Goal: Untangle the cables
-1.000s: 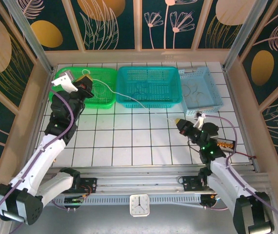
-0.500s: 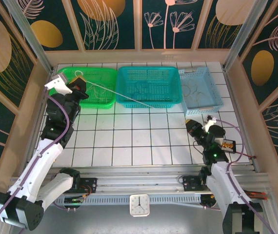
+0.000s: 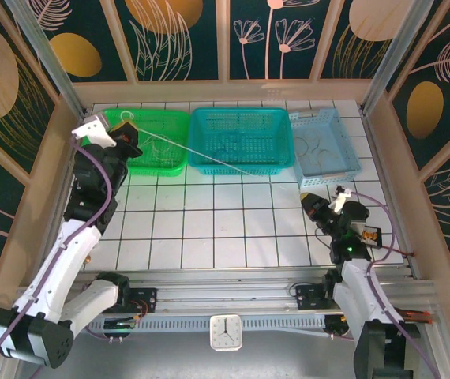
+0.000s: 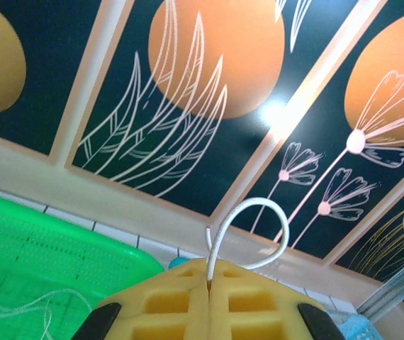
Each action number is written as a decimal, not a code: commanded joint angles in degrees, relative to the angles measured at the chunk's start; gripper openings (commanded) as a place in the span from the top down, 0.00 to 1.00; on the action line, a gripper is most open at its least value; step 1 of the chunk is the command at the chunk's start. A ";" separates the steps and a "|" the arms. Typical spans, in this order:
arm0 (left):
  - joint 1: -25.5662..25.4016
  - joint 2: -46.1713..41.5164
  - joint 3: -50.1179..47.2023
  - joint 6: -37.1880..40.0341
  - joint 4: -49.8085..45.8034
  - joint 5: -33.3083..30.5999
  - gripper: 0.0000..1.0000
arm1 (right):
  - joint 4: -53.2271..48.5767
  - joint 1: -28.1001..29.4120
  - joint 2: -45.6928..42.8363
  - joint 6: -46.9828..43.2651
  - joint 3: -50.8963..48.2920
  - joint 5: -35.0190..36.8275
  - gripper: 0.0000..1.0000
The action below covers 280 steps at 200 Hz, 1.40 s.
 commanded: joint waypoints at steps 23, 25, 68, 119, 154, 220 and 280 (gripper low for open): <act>1.85 4.69 8.77 3.15 6.10 -2.14 1.00 | -0.67 5.30 3.24 -5.21 4.29 1.13 0.99; 1.87 4.92 9.13 3.25 6.07 -2.06 1.00 | -0.59 5.56 3.35 -5.20 4.41 1.20 0.97; 1.90 10.06 18.56 6.44 4.90 -1.56 1.00 | -0.77 9.63 5.44 -5.64 8.16 1.40 0.49; 2.11 15.69 30.92 14.92 1.57 -4.66 1.00 | -4.63 9.71 5.66 -6.79 14.01 2.19 0.35; 2.80 18.86 37.56 21.72 0.77 -8.32 1.00 | -5.74 9.75 7.32 -7.47 18.46 2.45 0.31; 3.50 26.93 46.94 29.66 1.08 -12.19 1.00 | -7.31 9.54 10.37 -9.44 23.49 2.10 0.30; 4.21 33.96 53.76 30.46 0.46 -12.46 1.00 | -10.97 7.60 8.91 -10.96 24.56 2.02 0.30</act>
